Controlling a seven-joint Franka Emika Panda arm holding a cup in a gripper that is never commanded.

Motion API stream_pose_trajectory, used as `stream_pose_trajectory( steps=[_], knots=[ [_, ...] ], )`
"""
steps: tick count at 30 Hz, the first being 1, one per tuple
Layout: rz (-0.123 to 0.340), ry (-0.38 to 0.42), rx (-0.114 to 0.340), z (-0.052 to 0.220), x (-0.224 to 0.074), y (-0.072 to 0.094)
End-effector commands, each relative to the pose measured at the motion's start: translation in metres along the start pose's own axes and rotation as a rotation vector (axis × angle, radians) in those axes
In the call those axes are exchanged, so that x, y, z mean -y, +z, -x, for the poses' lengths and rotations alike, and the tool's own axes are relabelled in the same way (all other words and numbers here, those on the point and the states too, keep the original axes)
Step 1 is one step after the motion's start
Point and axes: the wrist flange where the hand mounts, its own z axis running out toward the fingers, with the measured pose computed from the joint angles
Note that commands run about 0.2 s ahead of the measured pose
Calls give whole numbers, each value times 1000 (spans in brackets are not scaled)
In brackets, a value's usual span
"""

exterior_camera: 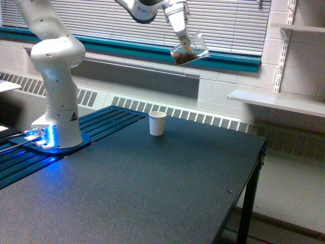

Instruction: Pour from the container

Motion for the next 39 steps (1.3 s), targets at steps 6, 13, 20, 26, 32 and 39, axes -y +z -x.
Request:
stream_pose_trajectory(
  steps=[6, 13, 20, 26, 32, 39],
  knots=[
    [7, 7, 18, 51, -1, -8],
    [9, 5, 34, 83, -4, -4],
    [12, -5, 67, 117, -9, 2],
    [30, 4, 98, 136, -17, 11],
    [45, 12, 130, 154, -23, 19],
    [67, 14, 166, 171, -29, 29]
  ],
)
